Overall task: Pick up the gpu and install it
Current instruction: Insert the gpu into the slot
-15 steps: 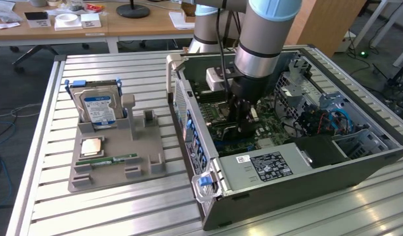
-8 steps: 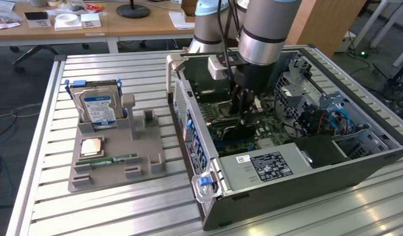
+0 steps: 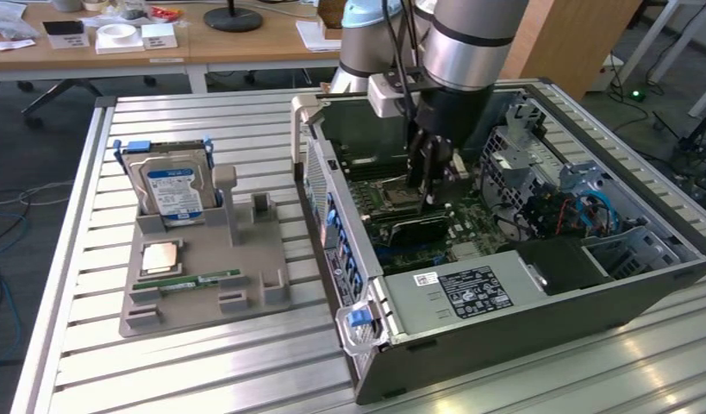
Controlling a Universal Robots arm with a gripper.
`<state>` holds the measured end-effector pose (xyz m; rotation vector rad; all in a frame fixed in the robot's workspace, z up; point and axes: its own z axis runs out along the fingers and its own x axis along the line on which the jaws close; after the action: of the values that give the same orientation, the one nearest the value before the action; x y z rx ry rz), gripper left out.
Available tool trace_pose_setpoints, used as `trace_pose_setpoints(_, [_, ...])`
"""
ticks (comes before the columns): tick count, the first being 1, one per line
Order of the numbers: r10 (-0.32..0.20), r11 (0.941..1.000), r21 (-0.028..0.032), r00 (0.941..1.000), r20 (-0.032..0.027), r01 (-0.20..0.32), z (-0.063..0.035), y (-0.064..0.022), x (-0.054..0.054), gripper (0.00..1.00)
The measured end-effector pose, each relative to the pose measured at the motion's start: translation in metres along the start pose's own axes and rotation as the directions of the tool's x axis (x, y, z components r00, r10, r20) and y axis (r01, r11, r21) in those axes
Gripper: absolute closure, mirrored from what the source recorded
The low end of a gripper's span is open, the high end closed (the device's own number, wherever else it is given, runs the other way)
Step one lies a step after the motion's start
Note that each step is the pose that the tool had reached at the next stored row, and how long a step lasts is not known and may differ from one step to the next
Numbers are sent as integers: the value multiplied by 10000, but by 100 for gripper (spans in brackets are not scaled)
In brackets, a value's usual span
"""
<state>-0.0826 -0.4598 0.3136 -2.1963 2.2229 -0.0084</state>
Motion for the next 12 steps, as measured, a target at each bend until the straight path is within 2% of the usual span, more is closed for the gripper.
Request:
trace_pose_setpoints(6, [0, 10000, 0, 10000, 0, 0, -168, -2, -1, 49])
trace_pose_setpoints(12, [0, 10000, 1, 10000, 1, 0, -185, -3, -2, 49])
